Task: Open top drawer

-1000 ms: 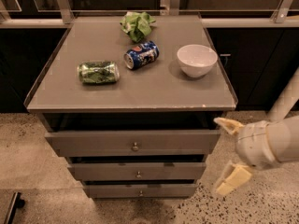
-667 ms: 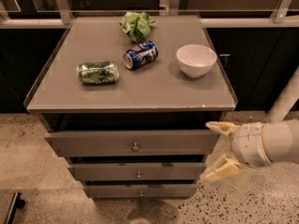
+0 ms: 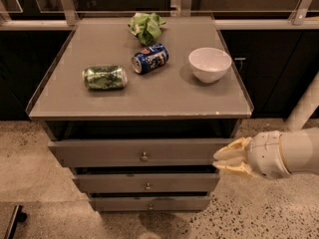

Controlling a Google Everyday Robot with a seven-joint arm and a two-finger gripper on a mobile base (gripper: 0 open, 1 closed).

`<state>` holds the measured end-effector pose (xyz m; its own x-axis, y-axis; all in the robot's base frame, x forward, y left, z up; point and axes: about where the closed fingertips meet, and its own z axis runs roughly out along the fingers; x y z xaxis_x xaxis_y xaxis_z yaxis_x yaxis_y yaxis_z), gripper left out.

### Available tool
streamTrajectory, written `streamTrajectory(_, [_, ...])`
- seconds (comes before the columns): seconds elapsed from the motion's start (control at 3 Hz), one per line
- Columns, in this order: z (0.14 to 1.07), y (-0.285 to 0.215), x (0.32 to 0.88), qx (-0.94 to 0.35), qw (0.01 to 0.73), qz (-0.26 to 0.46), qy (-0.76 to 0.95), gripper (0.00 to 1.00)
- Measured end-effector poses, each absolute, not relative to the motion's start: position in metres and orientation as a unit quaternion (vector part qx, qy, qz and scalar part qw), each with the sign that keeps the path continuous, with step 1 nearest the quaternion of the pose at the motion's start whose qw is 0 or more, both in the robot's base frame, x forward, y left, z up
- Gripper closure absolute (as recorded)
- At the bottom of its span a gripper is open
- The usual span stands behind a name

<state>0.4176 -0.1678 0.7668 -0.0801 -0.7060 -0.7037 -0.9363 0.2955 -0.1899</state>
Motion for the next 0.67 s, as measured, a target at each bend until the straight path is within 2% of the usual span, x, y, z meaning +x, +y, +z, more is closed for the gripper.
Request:
streamTrajectory(0.33, [0.759, -0.163, 0.420, -0.566, 0.378, 0.144, 0.718, 0.90])
streamTrajectory(0.67, [0.750, -0.160, 0.434, -0.554, 0.408, 0.123, 0.716, 1.00])
